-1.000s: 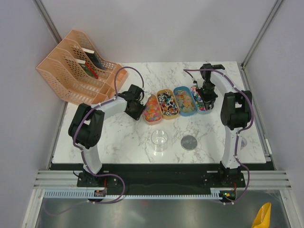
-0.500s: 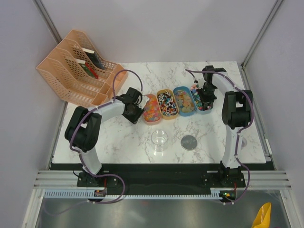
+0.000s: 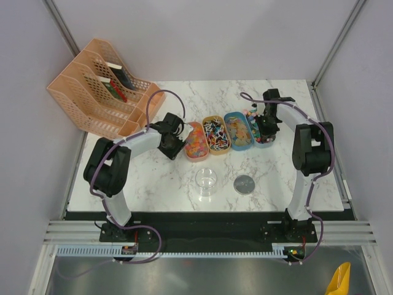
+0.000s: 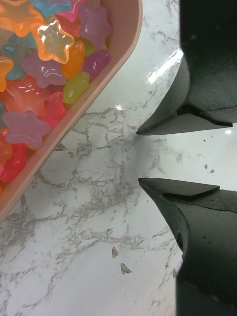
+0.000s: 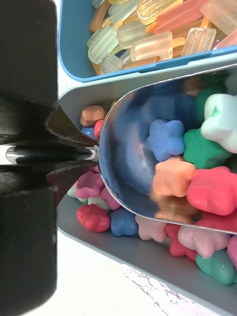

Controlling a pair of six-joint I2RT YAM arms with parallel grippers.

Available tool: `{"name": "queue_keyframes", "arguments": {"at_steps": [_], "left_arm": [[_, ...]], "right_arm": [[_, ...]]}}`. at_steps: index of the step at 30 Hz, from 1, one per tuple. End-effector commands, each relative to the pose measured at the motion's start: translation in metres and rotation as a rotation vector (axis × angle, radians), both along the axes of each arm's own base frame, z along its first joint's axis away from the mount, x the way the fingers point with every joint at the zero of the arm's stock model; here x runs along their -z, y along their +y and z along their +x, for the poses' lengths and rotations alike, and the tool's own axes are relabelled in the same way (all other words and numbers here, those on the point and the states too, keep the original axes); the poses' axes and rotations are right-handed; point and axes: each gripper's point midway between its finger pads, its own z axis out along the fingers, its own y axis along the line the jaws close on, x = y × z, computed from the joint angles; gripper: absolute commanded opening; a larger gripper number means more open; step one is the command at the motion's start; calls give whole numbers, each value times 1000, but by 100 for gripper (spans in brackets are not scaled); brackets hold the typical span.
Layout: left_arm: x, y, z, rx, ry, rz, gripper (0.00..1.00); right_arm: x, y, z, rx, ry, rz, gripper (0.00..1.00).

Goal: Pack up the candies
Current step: Scoop the fake candies from the storage box.

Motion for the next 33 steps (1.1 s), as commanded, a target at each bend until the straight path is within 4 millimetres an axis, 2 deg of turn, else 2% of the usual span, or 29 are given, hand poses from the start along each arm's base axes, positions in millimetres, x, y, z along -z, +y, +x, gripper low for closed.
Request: {"name": "queue_keyframes", "arguments": {"at_steps": [1,4,8,16,23,25,27,29,33], "left_arm": [[-26,-4,15,52,-77,3,47],[-30,-4,16,65,-80,7,47],[-33,-4,20,68,-94,11,47],[-40,0,20,75,-110,24,47],[-59,7,27,9,-152,-15,47],[-60,10,28,-19,-150,-26,47],[-61,12,29,-36,-155,-38,47],[-64,13,30,-45,-158,-49,47],[-78,12,36,-49,-193,-72,47]], "right_arm": [[-2,18,27,-15,-155,65,0],[3,16,14,-3,-139,62,0],[-2,15,5,5,-146,63,0],[-32,15,17,20,-290,76,0],[-95,6,-13,-52,-454,56,0],[-108,12,-25,-102,-498,85,0],[-116,24,-32,-197,-543,131,0],[-120,26,-41,-227,-559,145,0],[-116,30,-58,-293,-468,138,0]]}}
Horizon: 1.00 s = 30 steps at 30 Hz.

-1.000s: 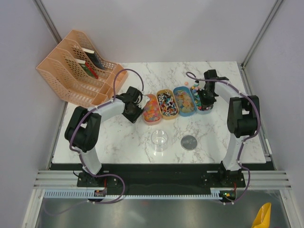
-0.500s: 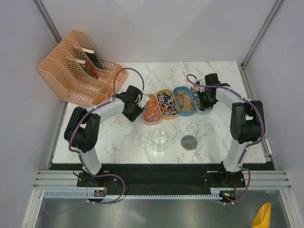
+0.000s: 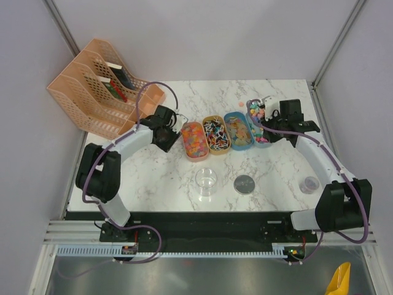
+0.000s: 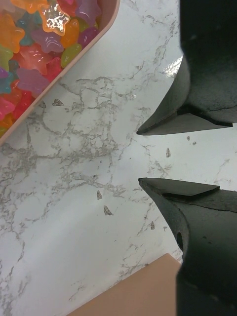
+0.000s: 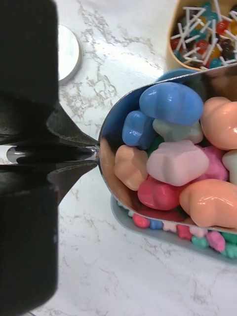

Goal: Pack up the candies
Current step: Scoop the fake candies from the storage box, then place the fake candies in the packing bottle.

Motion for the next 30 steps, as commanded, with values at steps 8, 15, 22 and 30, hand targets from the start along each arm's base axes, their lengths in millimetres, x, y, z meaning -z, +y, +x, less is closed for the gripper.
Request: {"name": "queue_keyframes", "arguments": {"at_steps": [8,15,22,30], "left_arm": [[-66,-5,12,-32,-171,-97,47],[-70,6,-2,-99,-187,-116,53],[-61,27,-10,-154,-187,-66,59],[-64,41,-9,-230,-222,-58,73]], "right_arm": [[-9,15,-54,-457,118,-245,0],[-27,47,-80,-723,76,-426,0],[-21,91,-111,-906,85,-505,0],[-19,104,-125,-999,99,-643,0]]}}
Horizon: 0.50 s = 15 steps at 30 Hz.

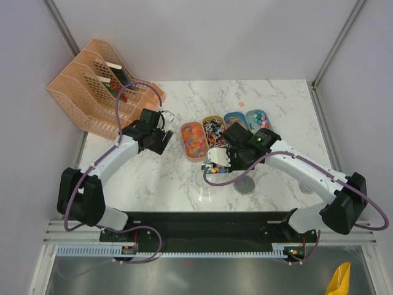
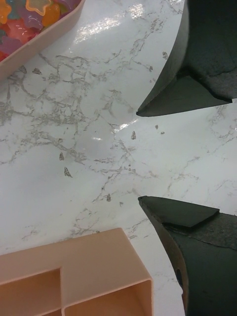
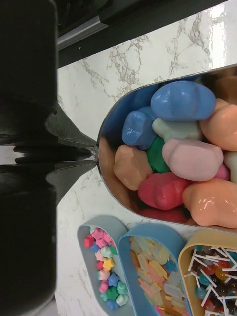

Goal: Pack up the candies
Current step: Place the fake candies in the packing bottle.

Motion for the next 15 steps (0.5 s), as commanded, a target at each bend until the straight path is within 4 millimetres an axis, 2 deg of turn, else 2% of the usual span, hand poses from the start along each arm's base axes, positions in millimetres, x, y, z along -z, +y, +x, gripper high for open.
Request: {"name": "queue_keyframes", "arguments": {"at_steps": [1,7,15], "left_arm": [[-19,5,11,-68,-88,-32,73],[-22,16,17,-111,-115,-42,73],[-25,19,18,-121,-136,-58,73]], "right_arm": [[-14,3,7,-37,-62,-61,0],[-9,-4,4,-51,-58,-141,0],[-3,-14,0,-71,-61,-232,0]]}}
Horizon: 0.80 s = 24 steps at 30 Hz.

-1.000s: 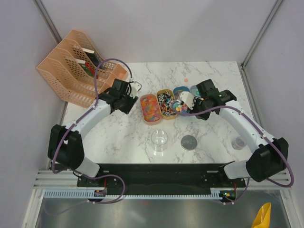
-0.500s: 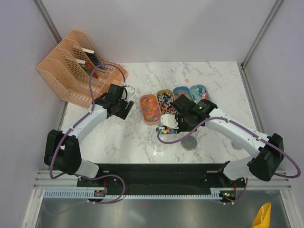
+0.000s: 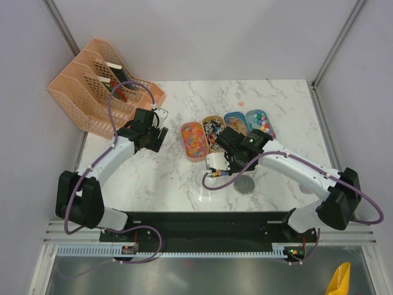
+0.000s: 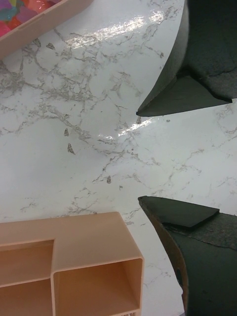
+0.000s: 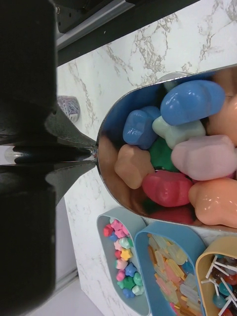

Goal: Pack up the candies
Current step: Place the fake candies in the packing bottle.

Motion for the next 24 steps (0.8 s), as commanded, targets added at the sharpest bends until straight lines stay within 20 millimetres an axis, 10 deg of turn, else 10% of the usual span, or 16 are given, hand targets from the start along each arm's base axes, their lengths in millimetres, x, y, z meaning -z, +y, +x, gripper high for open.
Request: {"name": "queue_keyframes", "arguments": {"at_steps": [1,24], "left_arm": [[-18,-1,8,-37,-82,-40,73],[-17,-4,4,-58,-102,-92,73]], "right_arm": [[-5,-6,2,-17,-26,-65,0],[-17,3,4,-40,-89,-248,0]]}}
